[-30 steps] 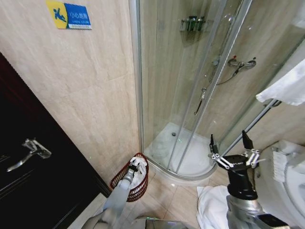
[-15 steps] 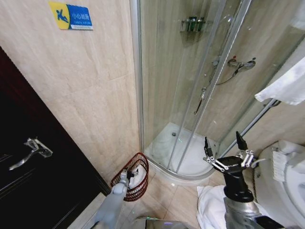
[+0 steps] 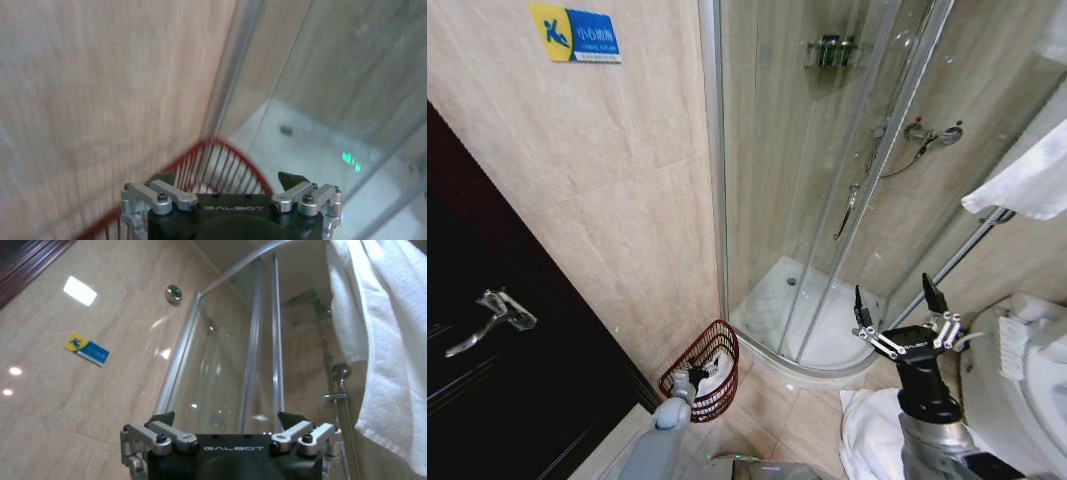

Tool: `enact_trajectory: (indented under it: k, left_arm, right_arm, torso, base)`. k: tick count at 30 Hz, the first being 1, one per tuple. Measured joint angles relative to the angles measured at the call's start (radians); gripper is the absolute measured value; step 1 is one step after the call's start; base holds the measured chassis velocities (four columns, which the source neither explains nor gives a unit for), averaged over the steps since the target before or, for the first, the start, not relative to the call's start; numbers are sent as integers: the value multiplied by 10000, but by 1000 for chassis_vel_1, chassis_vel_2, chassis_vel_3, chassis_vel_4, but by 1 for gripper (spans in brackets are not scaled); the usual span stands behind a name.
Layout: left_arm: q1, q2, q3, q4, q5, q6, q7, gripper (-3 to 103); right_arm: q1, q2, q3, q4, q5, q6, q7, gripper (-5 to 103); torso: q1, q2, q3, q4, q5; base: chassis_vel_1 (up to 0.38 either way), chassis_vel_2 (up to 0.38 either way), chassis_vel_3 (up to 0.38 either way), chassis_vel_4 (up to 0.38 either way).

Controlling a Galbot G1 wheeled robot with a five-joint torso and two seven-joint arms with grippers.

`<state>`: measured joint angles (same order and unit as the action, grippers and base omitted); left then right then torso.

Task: Discard the used towel into the hamper.

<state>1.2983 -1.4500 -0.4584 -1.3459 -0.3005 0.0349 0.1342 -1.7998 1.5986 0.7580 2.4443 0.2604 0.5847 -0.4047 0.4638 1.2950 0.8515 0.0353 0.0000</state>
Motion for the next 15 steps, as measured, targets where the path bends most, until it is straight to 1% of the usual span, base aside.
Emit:
enact_trajectory:
  k: [1, 2, 3, 4, 5, 6, 8, 9, 11, 12, 13, 14, 15]
  left_arm:
    - [0, 0, 0, 0, 0, 0, 0, 100]
    - [302, 31, -156, -769, 9, 3, 25, 100]
    - [535, 26, -262, -1362, 59, 2, 76, 100]
    - [535, 26, -262, -1362, 59, 2, 76, 100]
    - [812, -42, -372, -1999, 146, 1, 96, 100]
    - [948, -101, -428, -2313, 201, 2, 88, 100]
    - [1451, -319, -631, -3604, 455, 257, 53, 100]
    - [1451, -319, -631, -3604, 455, 257, 53, 100]
    - [1981, -408, -743, -4844, 505, 660, 113, 100]
    - [2261, -451, -778, -5421, 534, 738, 152, 100]
    - [2551, -504, -834, -5929, 605, 747, 212, 100]
    - [2855, -589, -906, -6387, 704, 745, 283, 100]
    - [2855, -589, -906, -6387, 704, 745, 283, 100]
  right_arm:
    - [0, 0, 0, 0, 0, 0, 0, 100]
    - [46, -40, 43, 63, -21, -132, 183, 100]
    - [81, -68, 109, 128, -199, -302, 533, 100]
    - [81, -68, 109, 128, -199, -302, 533, 100]
    - [98, -79, 185, 188, -457, -496, 1022, 100]
    - [102, -90, 234, 232, -577, -628, 1332, 100]
    - [97, -167, 329, 382, -723, -1028, 1945, 100]
    - [97, -167, 329, 382, -723, -1028, 1945, 100]
    - [170, -229, 361, 515, -744, -1308, 2151, 100]
    - [227, -236, 319, 550, -738, -1431, 2228, 100]
    - [262, -234, 252, 561, -702, -1533, 2279, 100]
    - [276, -225, 185, 568, -648, -1607, 2301, 100]
    - [276, -225, 185, 568, -648, -1607, 2301, 100]
  torso:
    - [0, 0, 0, 0, 0]
    - [0, -1, 0, 1, 0]
    - [0, -1, 0, 2, 1]
    - [0, -1, 0, 2, 1]
    - [0, 0, 0, 1, 2]
    - [0, -1, 0, 2, 1]
    - [0, 0, 0, -2, -1]
    - [0, 0, 0, -2, -1]
    - [0, 0, 0, -1, 1]
    - [0, 0, 0, 4, 0]
    - [0, 0, 0, 0, 2]
    - [0, -1, 0, 3, 2]
    - [0, -1, 0, 3, 2]
  base:
    - [0, 0, 0, 0]
    - [0, 0, 0, 0]
    - [0, 0, 0, 0]
    - [0, 0, 0, 0]
    - [0, 0, 0, 0]
    - [0, 0, 0, 0]
    - [0, 0, 0, 0]
    - [0, 0, 0, 0]
    - [0, 0, 0, 0]
    - [0, 0, 0, 0]
    - [0, 0, 0, 0]
    - [0, 0, 0, 0]
    - [0, 0, 0, 0]
